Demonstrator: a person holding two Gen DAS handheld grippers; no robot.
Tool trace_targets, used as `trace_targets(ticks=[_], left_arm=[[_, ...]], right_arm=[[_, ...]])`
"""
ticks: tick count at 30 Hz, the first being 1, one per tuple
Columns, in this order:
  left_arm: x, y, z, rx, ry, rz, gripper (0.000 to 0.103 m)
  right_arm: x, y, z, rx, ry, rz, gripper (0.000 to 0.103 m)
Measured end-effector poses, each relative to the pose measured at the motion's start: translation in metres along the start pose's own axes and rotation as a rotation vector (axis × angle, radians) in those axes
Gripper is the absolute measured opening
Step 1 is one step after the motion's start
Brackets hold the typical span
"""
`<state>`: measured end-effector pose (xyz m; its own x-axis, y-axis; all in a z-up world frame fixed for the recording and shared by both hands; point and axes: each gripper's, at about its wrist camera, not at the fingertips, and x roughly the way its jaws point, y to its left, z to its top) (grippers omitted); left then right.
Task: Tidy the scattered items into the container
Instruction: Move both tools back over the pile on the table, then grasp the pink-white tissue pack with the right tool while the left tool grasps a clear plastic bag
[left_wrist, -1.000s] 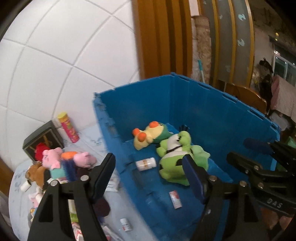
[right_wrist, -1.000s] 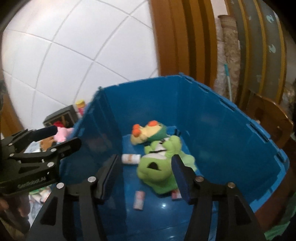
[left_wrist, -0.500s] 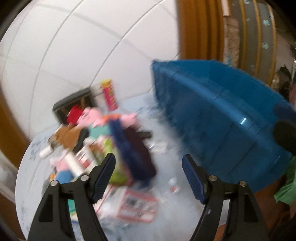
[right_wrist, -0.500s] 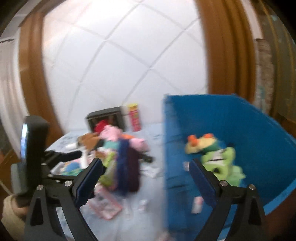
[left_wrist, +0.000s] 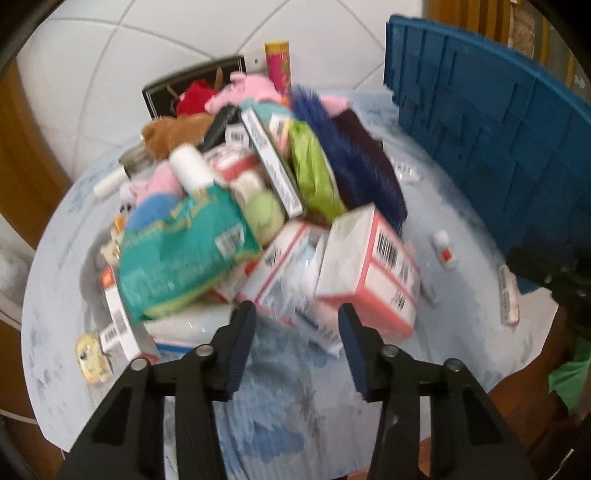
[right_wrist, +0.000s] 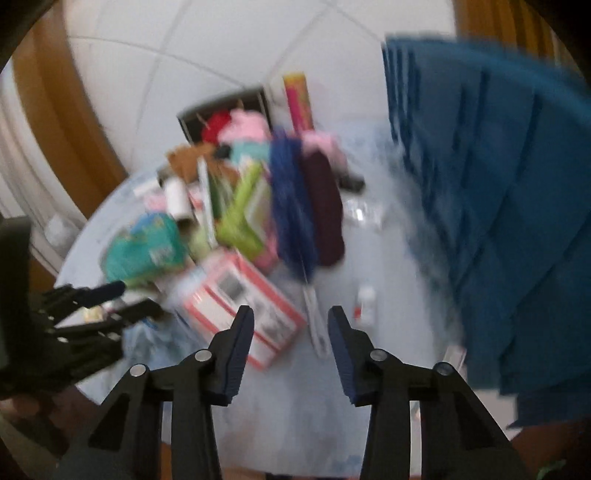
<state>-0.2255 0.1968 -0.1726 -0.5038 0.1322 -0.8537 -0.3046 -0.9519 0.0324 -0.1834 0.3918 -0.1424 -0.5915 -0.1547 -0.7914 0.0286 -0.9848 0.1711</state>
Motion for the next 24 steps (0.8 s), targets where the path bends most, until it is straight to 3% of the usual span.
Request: trace_targets(ticks=[7, 10, 13, 14, 17, 19, 21, 24], left_arm=[[0.032, 0.003, -0.024, -0.061, 0.083, 0.014, 0.045], [0.039, 0.006, -0.028, -0.092, 0.106, 0.033, 0.045], [0.042, 0.013, -0.030, -0.126, 0.115, 0.051, 0.045], [0.041, 0.017, -0.030, -0.139, 0.117, 0.059, 0.045], [0.038, 0.033, -0.029, -0.183, 0.118, 0.083, 0.045], [0.033, 0.044, -0.029, -0.213, 0.113, 0.104, 0.045], [0.028, 0.056, -0.028, -0.243, 0.107, 0.125, 0.061], [0.018, 0.073, -0.028, -0.283, 0.083, 0.172, 0.069]], right_arm=[[0.038, -0.006, -0.019, -0.027, 0.103, 0.054, 0.039], [0.051, -0.002, -0.019, -0.069, 0.126, 0.091, 0.050], [0.063, 0.006, -0.015, -0.130, 0.144, 0.115, 0.055], [0.067, 0.009, -0.012, -0.146, 0.148, 0.120, 0.062], [0.078, 0.020, -0.004, -0.203, 0.157, 0.128, 0.097], [0.083, 0.029, 0.000, -0.243, 0.152, 0.140, 0.099], [0.091, 0.037, 0.005, -0.282, 0.157, 0.156, 0.099], [0.104, 0.047, 0.009, -0.320, 0.171, 0.172, 0.099]])
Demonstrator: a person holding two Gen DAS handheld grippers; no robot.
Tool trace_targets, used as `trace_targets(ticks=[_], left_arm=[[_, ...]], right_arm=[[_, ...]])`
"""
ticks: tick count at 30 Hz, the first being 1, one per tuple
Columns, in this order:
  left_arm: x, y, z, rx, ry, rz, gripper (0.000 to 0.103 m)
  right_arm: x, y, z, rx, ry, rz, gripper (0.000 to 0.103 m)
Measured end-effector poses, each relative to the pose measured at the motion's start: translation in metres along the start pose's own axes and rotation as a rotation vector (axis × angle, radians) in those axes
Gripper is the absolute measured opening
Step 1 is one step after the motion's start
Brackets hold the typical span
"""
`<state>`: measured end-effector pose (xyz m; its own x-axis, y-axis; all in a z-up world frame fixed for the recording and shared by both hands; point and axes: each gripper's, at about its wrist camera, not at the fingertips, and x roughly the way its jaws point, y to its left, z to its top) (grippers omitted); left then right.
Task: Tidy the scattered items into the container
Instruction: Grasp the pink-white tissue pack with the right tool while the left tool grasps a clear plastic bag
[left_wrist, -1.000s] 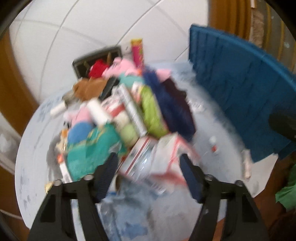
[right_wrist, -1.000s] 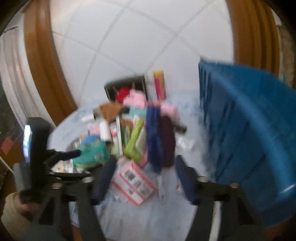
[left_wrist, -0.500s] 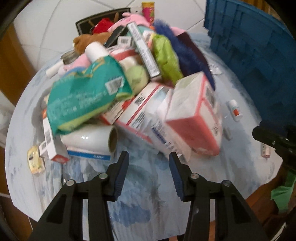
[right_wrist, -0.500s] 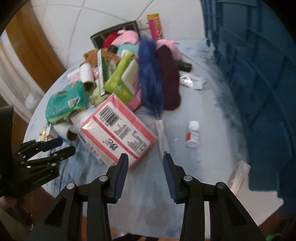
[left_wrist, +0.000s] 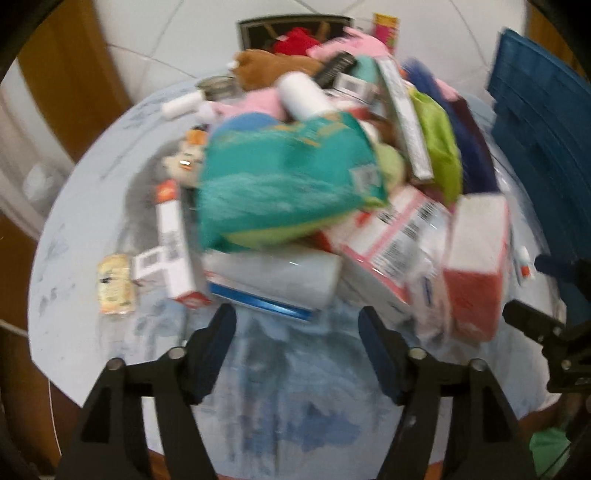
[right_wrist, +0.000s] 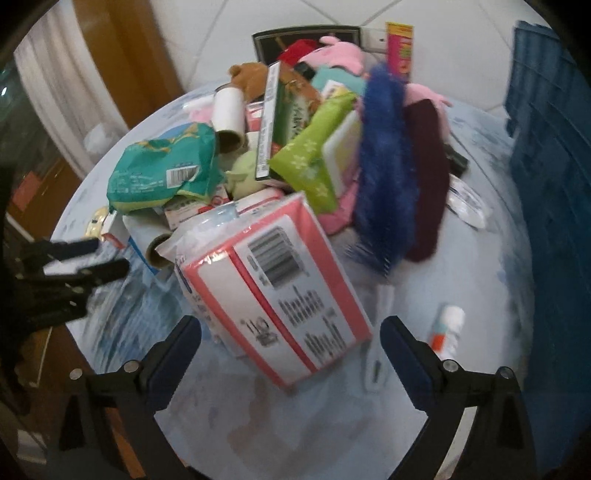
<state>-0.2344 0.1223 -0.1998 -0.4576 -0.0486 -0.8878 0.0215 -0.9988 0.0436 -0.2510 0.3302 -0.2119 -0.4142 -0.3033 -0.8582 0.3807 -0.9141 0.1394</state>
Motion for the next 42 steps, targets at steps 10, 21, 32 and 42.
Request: trace_targets(ticks=[10, 21, 32, 42], left_arm=[[0.007, 0.028, -0.007, -0.101, 0.033, 0.047, 0.069], [0.016, -0.060, -0.006, 0.006, -0.012, -0.033, 0.069], [0.038, -0.111, 0.000, -0.025, -0.015, -0.041, 0.045], [-0.004, -0.111, 0.008, -0.006, -0.081, -0.096, 0.012]], right_arm=[[0.042, 0.007, 0.012, -0.085, 0.046, 0.004, 0.102], [-0.002, -0.036, 0.009, 0.046, -0.070, 0.080, 0.088], [-0.009, -0.082, 0.018, 0.056, -0.064, 0.104, 0.088], [-0.014, -0.066, 0.018, 0.029, -0.063, 0.097, 0.088]])
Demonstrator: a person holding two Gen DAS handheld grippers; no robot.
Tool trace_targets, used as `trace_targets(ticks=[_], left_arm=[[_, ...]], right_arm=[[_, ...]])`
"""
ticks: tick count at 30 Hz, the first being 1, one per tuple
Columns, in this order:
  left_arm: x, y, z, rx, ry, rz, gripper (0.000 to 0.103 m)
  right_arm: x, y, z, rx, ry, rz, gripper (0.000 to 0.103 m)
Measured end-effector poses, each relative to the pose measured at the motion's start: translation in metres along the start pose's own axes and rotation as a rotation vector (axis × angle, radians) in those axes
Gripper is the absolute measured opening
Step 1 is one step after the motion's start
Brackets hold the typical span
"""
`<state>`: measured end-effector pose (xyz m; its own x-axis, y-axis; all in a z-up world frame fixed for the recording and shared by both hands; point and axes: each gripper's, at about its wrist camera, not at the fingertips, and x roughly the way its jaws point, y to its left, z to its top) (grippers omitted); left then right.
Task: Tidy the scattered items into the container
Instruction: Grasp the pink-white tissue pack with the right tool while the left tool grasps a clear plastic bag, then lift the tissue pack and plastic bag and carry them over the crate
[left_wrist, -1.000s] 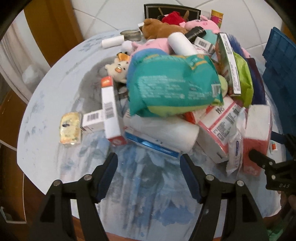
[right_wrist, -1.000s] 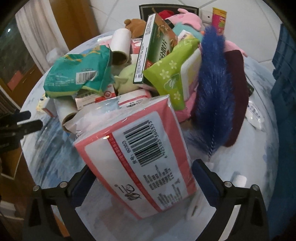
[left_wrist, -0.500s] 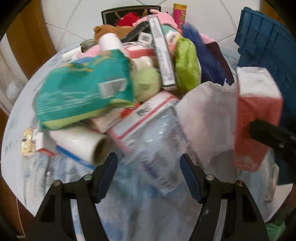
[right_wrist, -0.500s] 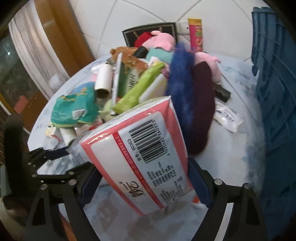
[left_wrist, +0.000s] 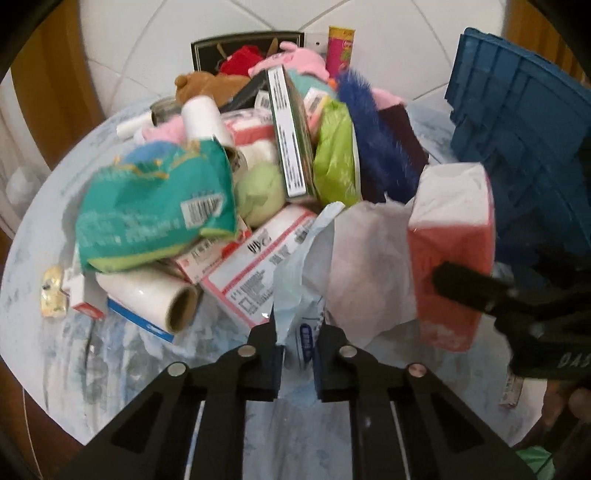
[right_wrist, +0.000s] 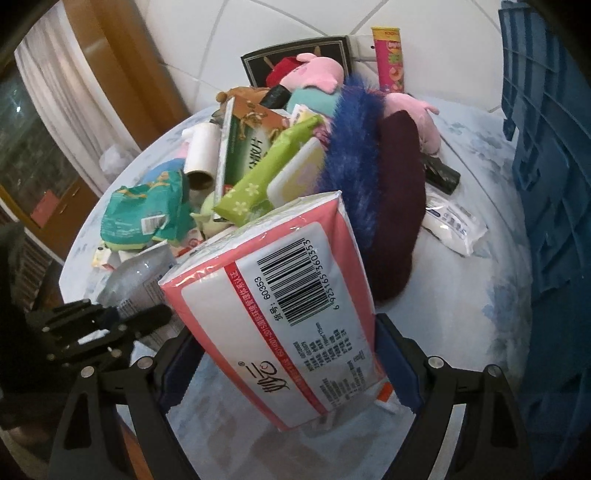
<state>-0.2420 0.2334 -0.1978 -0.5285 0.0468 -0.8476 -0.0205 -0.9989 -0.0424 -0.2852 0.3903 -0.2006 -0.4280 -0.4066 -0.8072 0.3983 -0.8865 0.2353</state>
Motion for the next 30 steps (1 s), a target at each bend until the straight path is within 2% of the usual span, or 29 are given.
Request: trace_targets(ticks=[8, 18, 24, 30], left_arm=[[-0.048, 0.017, 0.019, 0.029, -0.086, 0.030, 0.012], [-0.109, 0.055, 0.046, 0.064, -0.218, 0.068, 0.012], [-0.135, 0.065, 0.058, 0.095, -0.272, 0.053, 0.012], [-0.158, 0.063, 0.071, 0.145, -0.331, 0.006, 0.012]], right_arm=[[-0.030, 0.030, 0.012, -0.010, -0.067, -0.011, 0.088], [-0.082, 0.081, 0.044, -0.043, -0.204, -0.048, 0.088], [-0.113, 0.107, 0.060, -0.056, -0.284, -0.098, 0.088], [-0.151, 0.122, 0.066, -0.041, -0.367, -0.166, 0.088]])
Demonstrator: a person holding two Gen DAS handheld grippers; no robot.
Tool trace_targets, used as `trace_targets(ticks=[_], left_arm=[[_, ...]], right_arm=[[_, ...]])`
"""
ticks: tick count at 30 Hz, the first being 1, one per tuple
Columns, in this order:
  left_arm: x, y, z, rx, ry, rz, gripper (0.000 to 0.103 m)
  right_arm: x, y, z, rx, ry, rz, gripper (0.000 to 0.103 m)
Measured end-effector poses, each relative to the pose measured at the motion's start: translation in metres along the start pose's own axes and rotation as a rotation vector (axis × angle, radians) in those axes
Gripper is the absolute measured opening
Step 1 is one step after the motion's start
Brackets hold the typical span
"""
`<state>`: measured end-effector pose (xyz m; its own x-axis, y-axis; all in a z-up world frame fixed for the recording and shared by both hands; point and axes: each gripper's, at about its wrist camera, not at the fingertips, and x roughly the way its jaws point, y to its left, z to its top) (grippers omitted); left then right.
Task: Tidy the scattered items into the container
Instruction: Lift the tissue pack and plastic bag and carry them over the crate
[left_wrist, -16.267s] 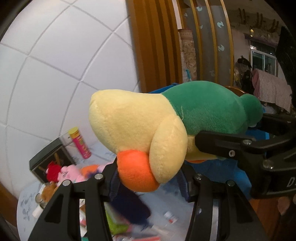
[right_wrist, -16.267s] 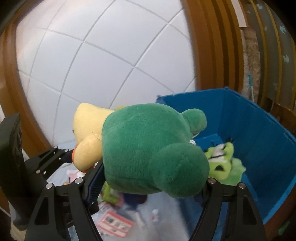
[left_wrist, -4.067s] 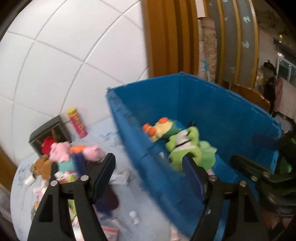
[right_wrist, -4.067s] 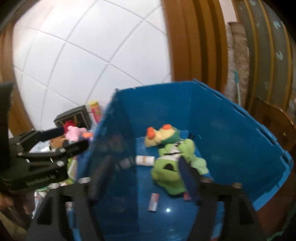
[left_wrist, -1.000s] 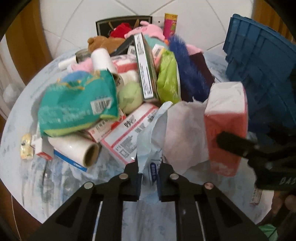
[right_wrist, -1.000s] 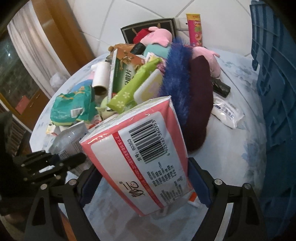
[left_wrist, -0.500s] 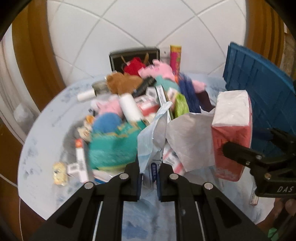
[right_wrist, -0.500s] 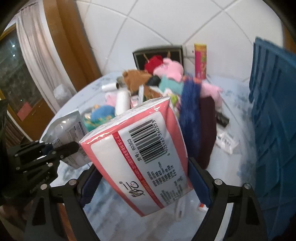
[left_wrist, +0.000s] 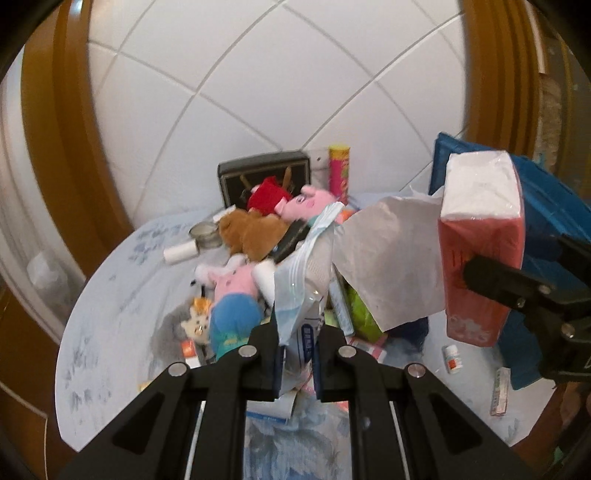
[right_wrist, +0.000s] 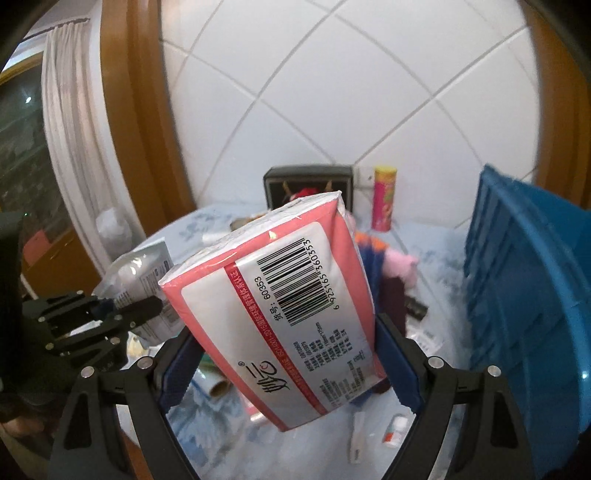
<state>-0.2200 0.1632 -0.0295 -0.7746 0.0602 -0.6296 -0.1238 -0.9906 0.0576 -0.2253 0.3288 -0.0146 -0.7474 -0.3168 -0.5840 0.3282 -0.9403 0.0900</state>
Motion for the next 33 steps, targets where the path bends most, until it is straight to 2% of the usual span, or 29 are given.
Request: trace_targets(ticks=[5, 10, 15, 22, 28, 33], left_arm=[[-0.014, -0.021, 0.027, 0.063, -0.060, -0.064, 0.012], [-0.026, -0.062, 0.059, 0.107, -0.121, -0.152, 0.012], [-0.041, -0.135, 0.093, 0.161, -0.186, -0.233, 0.012], [-0.061, -0.273, 0.131, 0.222, -0.237, -0.358, 0.012], [-0.050, -0.371, 0.127, 0.293, -0.156, -0.395, 0.012], [-0.025, -0.417, 0.102, 0.343, 0.022, -0.369, 0.012]], right_arm=[[-0.034, -0.008, 0.015, 0.031, -0.065, -0.081, 0.088], [-0.086, -0.045, 0.028, 0.090, -0.143, -0.186, 0.088], [-0.148, -0.106, 0.032, 0.134, -0.219, -0.316, 0.088], [-0.227, -0.212, 0.022, 0.183, -0.273, -0.463, 0.088], [-0.258, -0.300, -0.004, 0.221, -0.205, -0.544, 0.088], [-0.248, -0.348, -0.039, 0.247, -0.088, -0.547, 0.088]])
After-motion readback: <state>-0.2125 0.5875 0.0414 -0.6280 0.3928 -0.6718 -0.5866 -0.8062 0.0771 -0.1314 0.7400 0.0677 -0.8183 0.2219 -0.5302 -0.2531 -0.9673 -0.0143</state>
